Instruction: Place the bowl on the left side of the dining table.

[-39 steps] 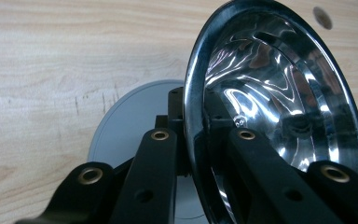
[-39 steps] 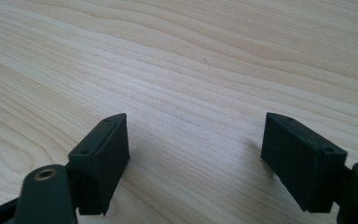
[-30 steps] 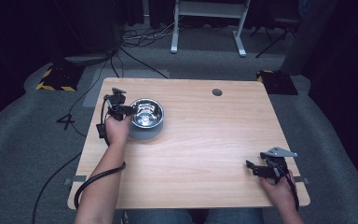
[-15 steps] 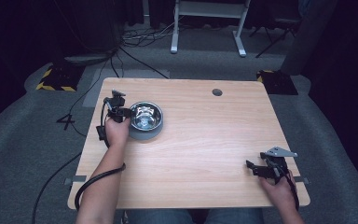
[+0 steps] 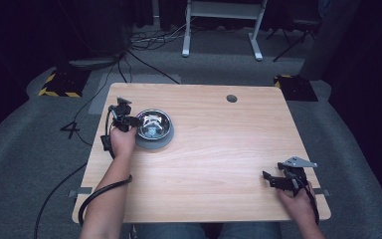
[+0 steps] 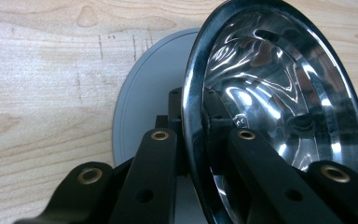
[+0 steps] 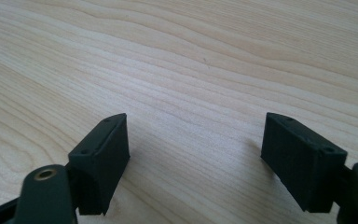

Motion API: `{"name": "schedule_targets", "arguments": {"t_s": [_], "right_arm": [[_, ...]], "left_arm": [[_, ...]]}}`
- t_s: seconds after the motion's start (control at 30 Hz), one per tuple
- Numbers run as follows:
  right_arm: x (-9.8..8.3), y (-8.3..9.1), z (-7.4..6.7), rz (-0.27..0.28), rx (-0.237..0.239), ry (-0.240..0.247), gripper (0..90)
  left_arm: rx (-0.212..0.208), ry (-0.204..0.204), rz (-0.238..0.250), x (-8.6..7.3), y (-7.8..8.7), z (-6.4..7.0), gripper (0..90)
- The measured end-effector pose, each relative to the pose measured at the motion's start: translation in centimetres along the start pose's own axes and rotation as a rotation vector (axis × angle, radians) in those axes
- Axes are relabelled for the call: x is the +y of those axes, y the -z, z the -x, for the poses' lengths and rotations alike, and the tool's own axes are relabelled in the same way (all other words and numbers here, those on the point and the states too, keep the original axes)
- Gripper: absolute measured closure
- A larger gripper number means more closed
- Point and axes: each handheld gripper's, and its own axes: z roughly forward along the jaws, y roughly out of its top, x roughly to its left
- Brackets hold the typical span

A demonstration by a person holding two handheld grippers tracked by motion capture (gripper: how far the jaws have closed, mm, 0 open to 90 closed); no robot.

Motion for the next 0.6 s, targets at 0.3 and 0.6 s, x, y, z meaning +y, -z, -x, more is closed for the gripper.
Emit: {"name": "schedule_targets", "arguments": {"t_s": [0.3, 0.6], "right_arm": [[0.00, 0.00, 0.00, 0.000, 0.000, 0.000, 23.2], [0.00, 0.00, 0.00, 0.000, 0.000, 0.000, 23.2]], "left_arm": [[-0.007, -0.003, -0.018, 0.01, -0.19, -0.34, 78.0], [0.022, 0.001, 0.023, 0.00, 0.07, -0.55, 59.2]]}}
